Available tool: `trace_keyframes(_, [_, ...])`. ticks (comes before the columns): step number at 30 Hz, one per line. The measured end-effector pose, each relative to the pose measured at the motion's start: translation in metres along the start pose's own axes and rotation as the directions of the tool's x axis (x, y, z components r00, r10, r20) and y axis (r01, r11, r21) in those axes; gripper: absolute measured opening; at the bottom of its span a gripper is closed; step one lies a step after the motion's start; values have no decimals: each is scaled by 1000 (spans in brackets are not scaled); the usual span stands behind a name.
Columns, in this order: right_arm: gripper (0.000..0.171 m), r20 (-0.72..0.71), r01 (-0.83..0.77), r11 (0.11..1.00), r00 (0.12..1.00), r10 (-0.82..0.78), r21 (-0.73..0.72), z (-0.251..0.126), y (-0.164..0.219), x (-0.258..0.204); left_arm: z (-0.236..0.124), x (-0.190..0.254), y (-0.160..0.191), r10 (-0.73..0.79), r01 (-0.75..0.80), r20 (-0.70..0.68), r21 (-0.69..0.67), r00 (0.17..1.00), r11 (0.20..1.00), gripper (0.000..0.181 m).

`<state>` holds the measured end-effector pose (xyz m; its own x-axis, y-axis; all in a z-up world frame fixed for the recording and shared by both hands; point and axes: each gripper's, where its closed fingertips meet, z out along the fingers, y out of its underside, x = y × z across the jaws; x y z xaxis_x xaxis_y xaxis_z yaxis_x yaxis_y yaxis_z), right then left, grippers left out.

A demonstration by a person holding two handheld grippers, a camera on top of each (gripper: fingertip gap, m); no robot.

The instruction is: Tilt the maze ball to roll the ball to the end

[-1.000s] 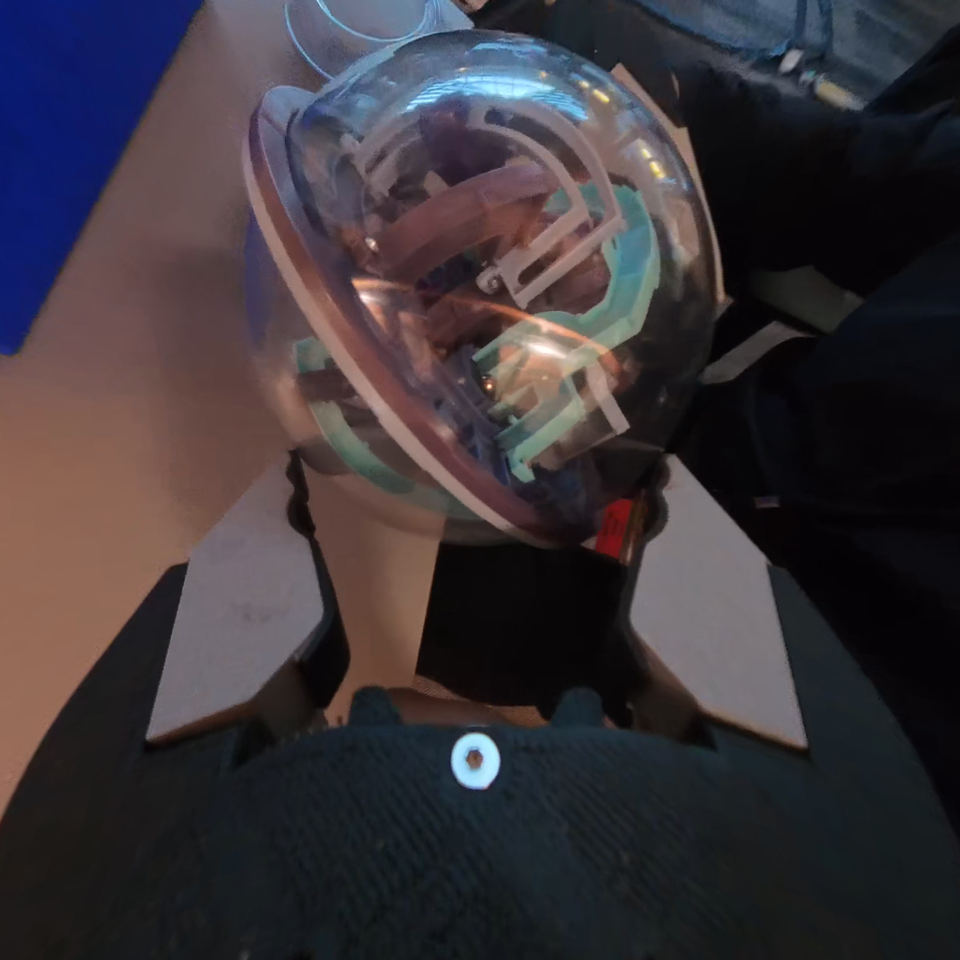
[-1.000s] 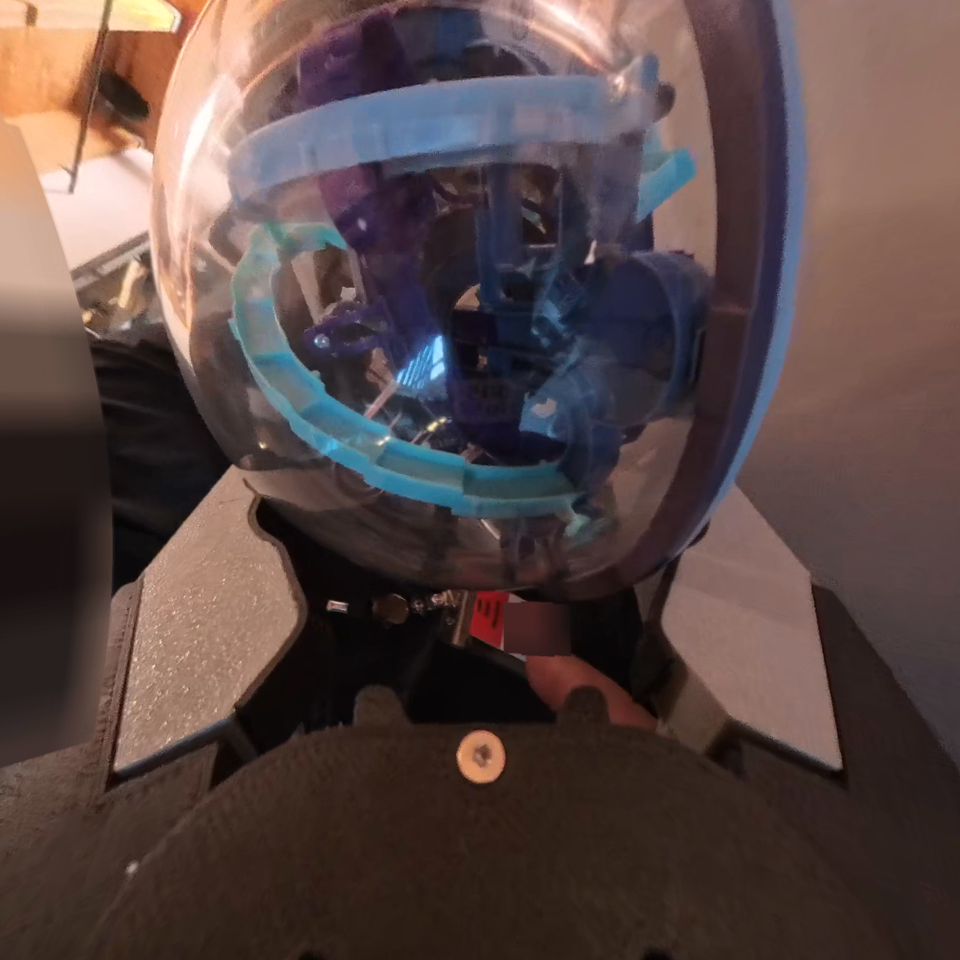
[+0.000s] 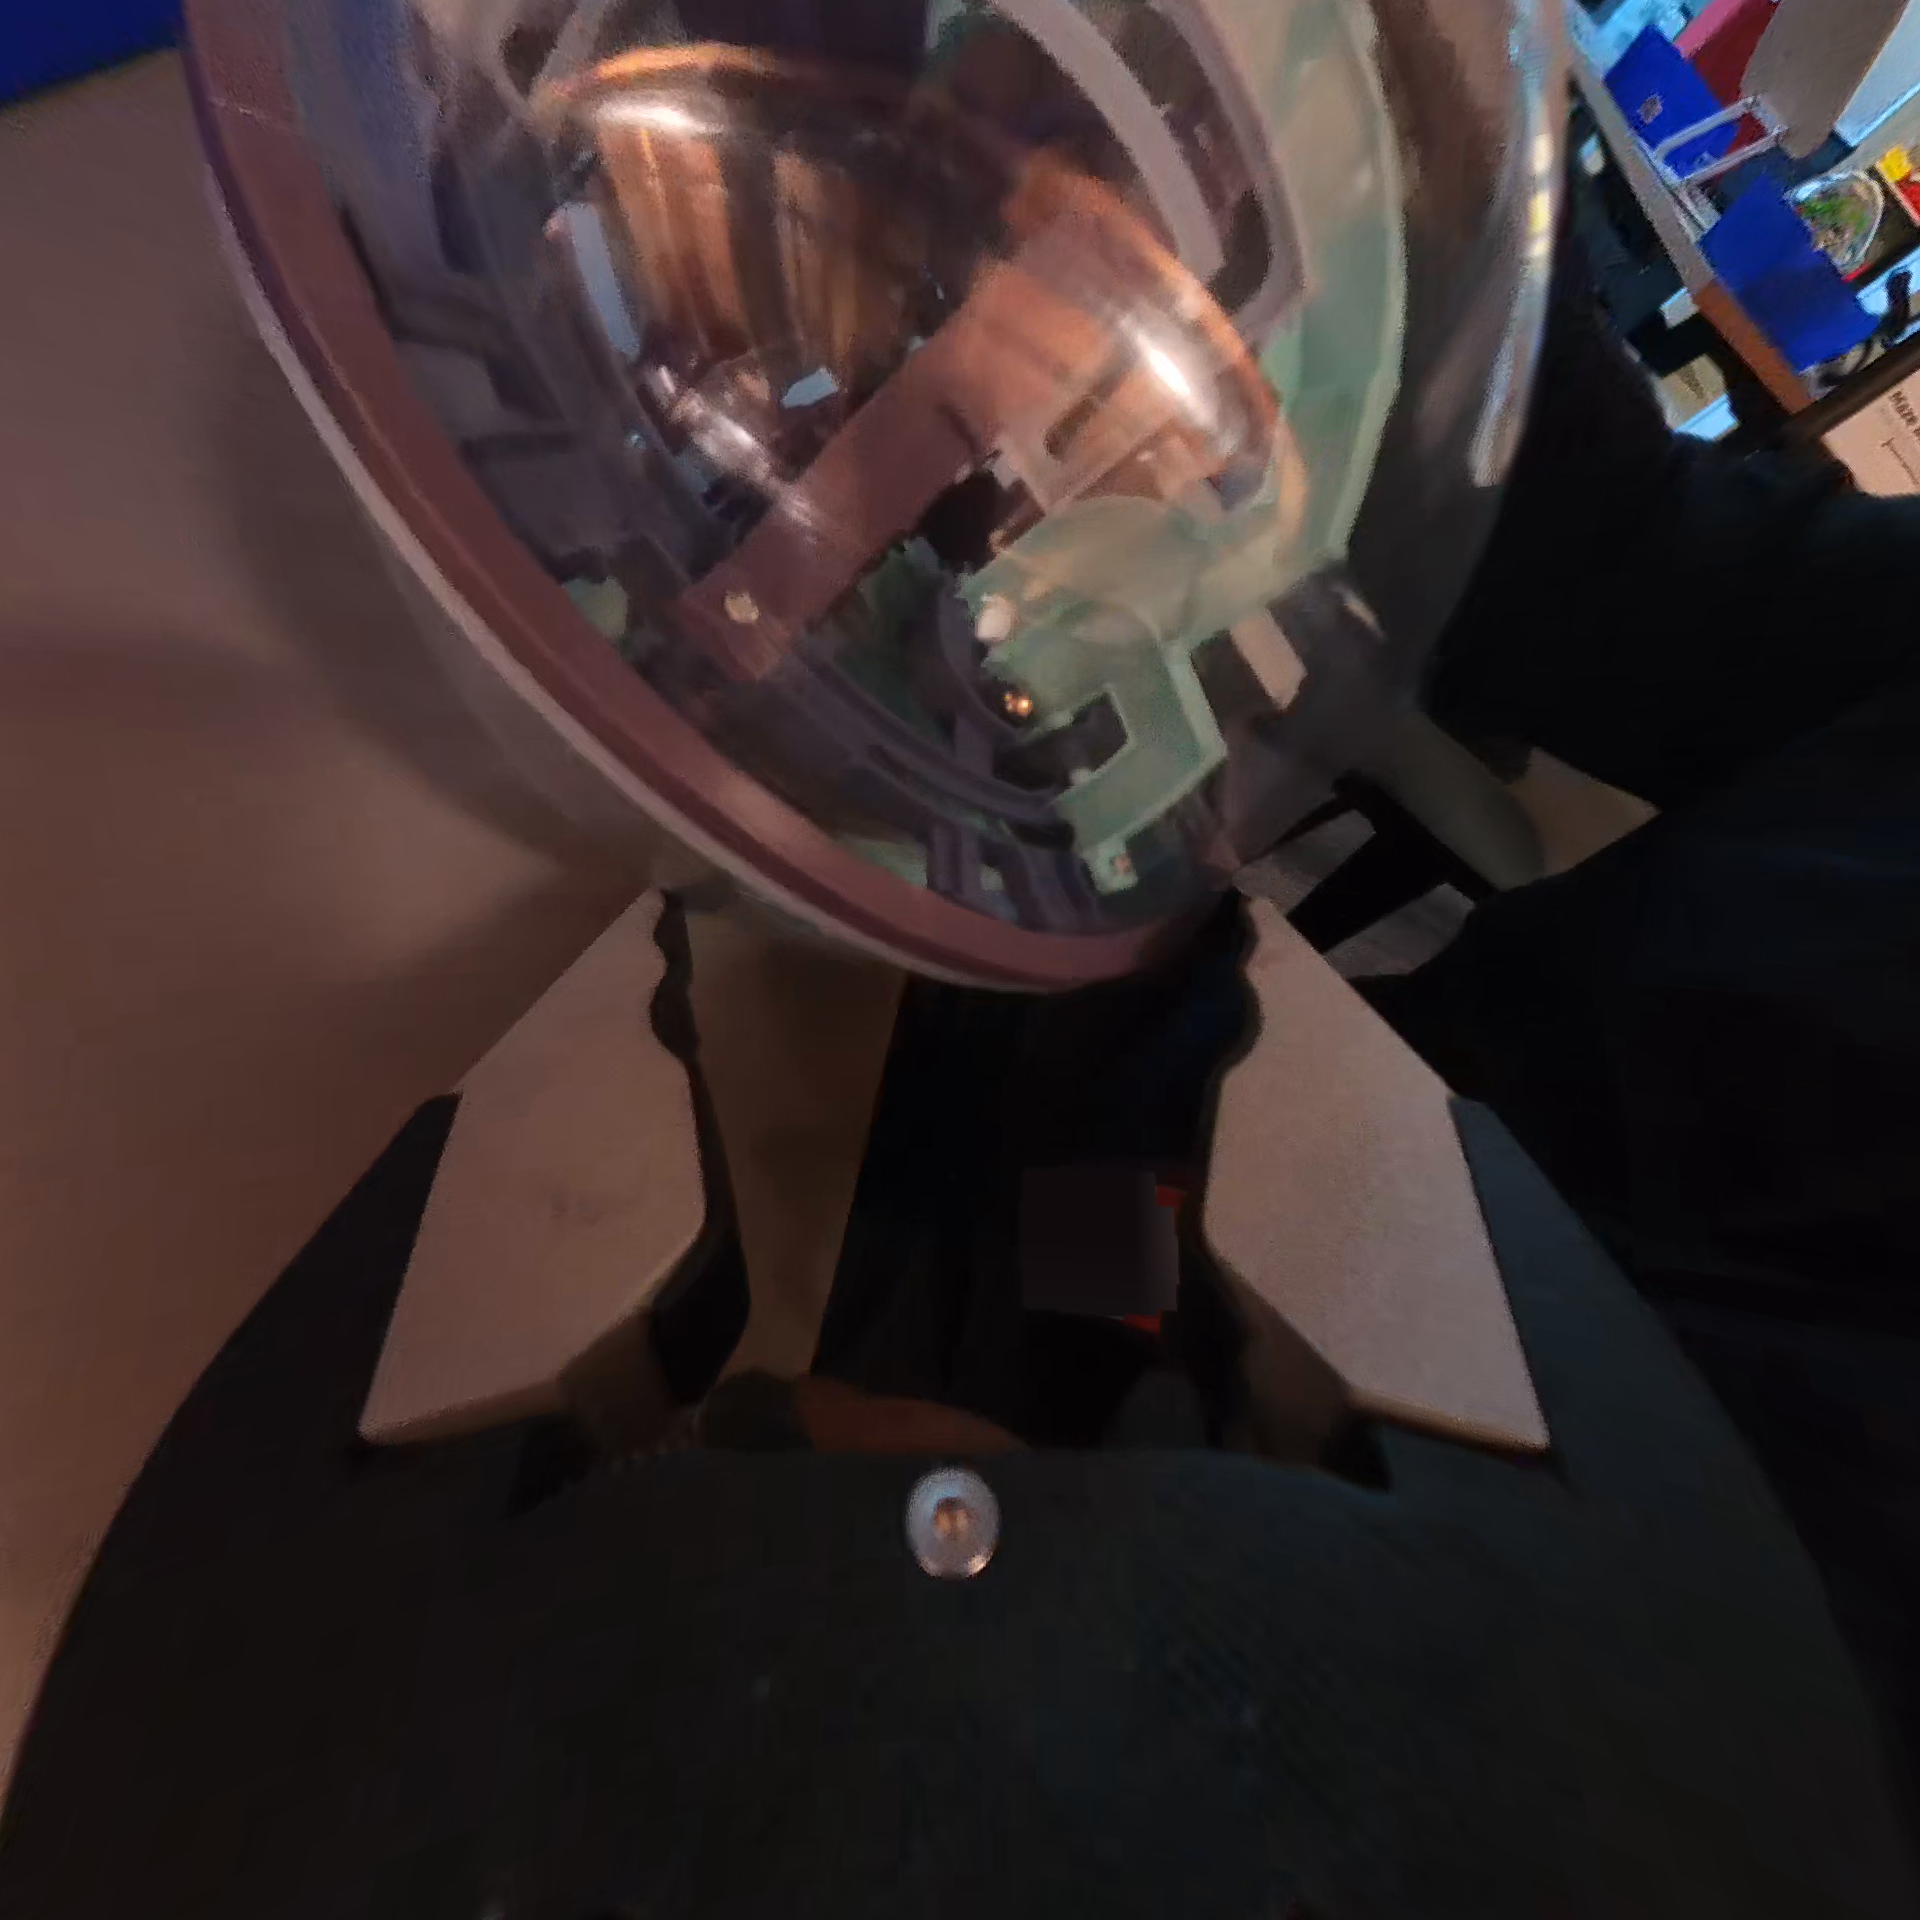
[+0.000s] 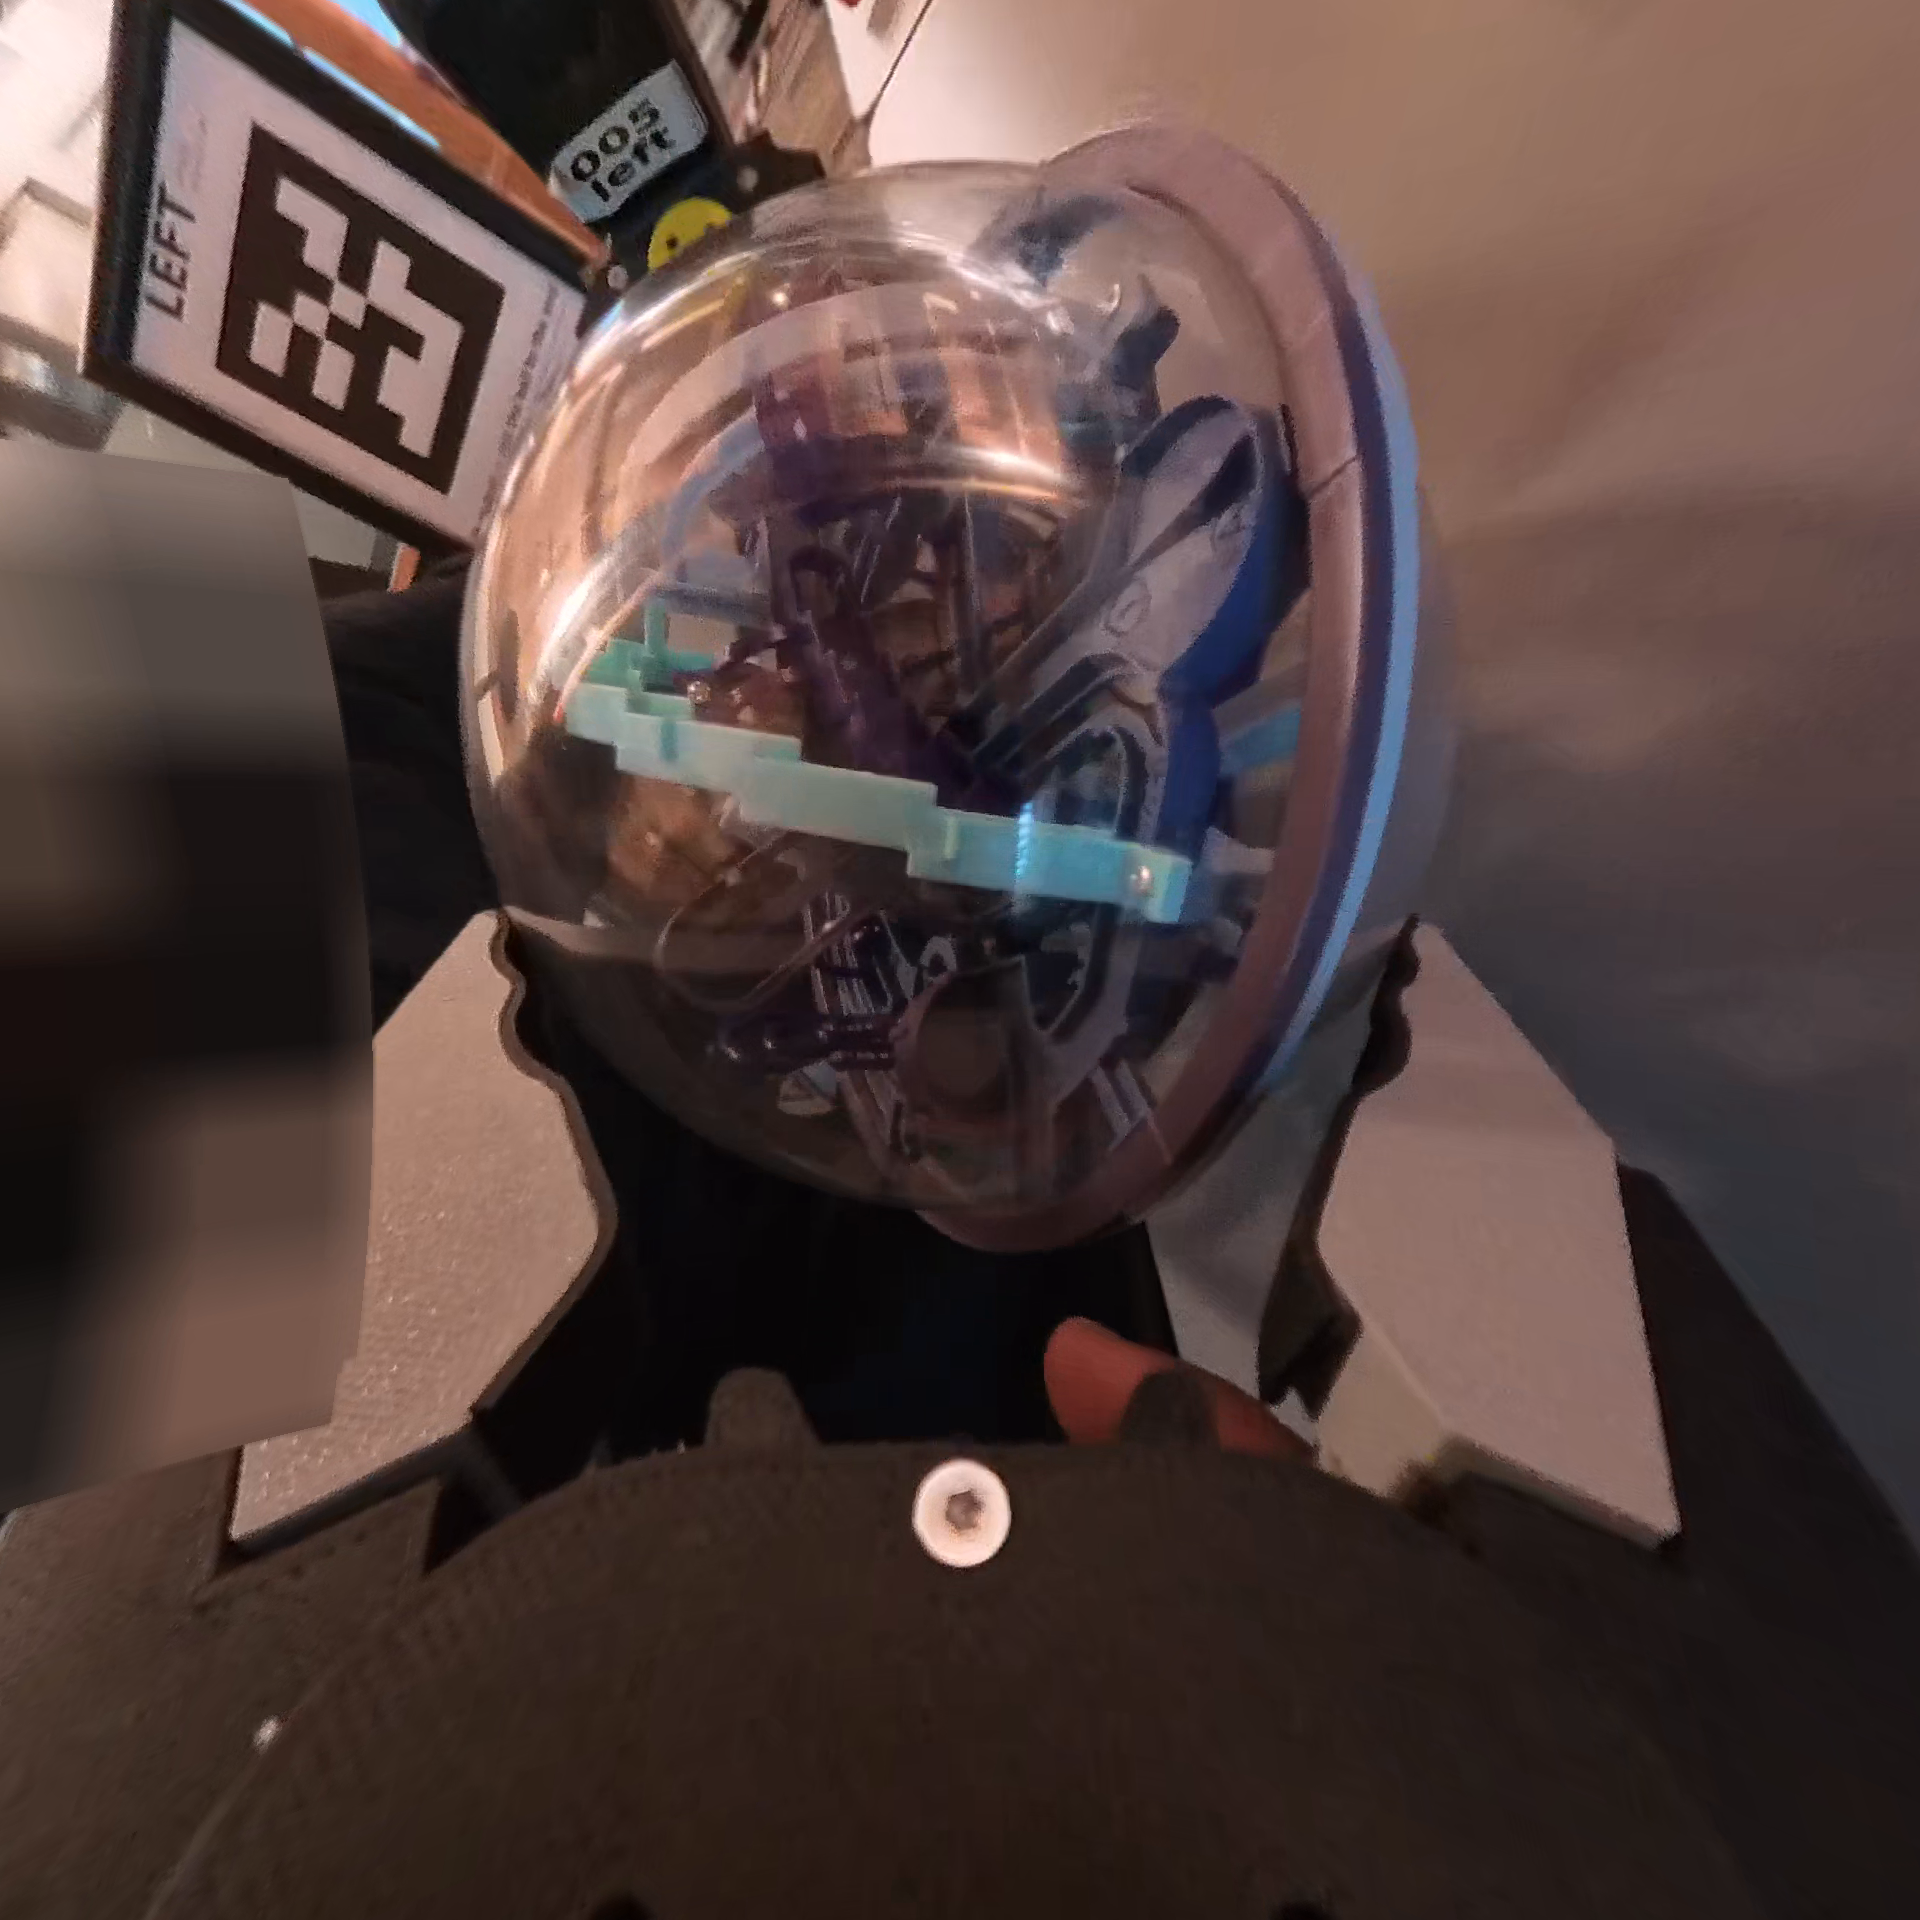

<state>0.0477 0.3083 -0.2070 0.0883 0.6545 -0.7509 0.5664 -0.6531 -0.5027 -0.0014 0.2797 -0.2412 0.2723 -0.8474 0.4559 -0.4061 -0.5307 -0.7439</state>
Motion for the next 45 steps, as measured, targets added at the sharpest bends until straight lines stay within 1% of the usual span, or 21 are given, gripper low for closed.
trace_keyframes(1, [152,12,-8,1000,1000,8,-11,-2,-1,1,-3,-2,-2,18,-18,11,19,1000,1000,99])
trace_keyframes(3, [152,19,-10,1000,1000,10,-13,-3,-4,4,-14,-12,-9,63,-69,78,69,995,995,100])
trace_keyframes(4, [149,15,-1,1000,1000,1,-19,-4,-5,5,-20,-15,-14,96,-107,106,101,990,989,100])
trace_keyframes(6, [150,4,22,999,1000,-22,-40,-3,-5,7,-28,-20,-22,159,-183,163,144,974,972,98])
trace_keyframes(8, [150,12,21,998,1000,-21,-52,-3,-4,8,-29,-19,-22,204,-230,184,129,962,965,99])
trace_keyframes(10, [150,41,-14,999,999,16,-37,-2,-7,8,-24,-18,-20,252,-278,204,109,946,954,99])
trace_keyframes(13, [150,93,-50,998,994,53,-35,2,-4,7,-19,-21,-23,291,-328,260,114,921,938,110])
trace_keyframes(19, [150,144,-41,999,989,38,21,5,6,3,-20,-12,-29,270,-306,190,198,944,931,114])
trace_keyframes(21, [150,143,-22,999,990,18,26,7,9,1,-22,-9,-32,255,-287,160,232,954,929,116])
trace_keyframes(23, [150,126,9,1000,992,-13,28,10,12,1,-25,-10,-36,235,-266,146,266,961,926,113])
trace_keyframes(25, [151,110,34,999,993,-38,36,13,13,0,-26,-9,-37,247,-275,132,265,960,924,115])
trace_keyframes(29, [151,96,46,992,994,-57,117,16,7,2,-26,-12,-38,253,-281,141,243,957,928,119])
trace_keyframes(32, [151,83,51,990,995,-62,129,17,8,2,-25,-12,-38,272,-297,137,215,952,930,120])
trace_keyframes(35, [151,5,77,985,997,-79,154,13,0,6,-23,-18,-36,290,-316,158,184,944,931,119])
trace_keyframes(38, [156,-173,195,970,970,-170,142,3,-8,16,-25,-24,-33,359,-390,183,180,915,903,115])
trace_keyframes(39, [157,-234,232,962,952,-195,142,-3,-11,19,-26,-25,-32,368,-399,183,182,912,899,114])
trace_keyframes(42, [157,-391,335,928,885,-252,162,-23,-26,22,-28,-27,-35,317,-347,165,198,934,917,113])
trace_keyframes(44, [156,-491,423,891,819,-296,167,-35,-35,20,-28,-30,-36,302,-332,170,192,938,923,113])
trace_keyframes(45, [153,-527,460,874,787,-320,156,-38,-36,17,-28,-30,-35,315,-344,173,183,933,921,113])
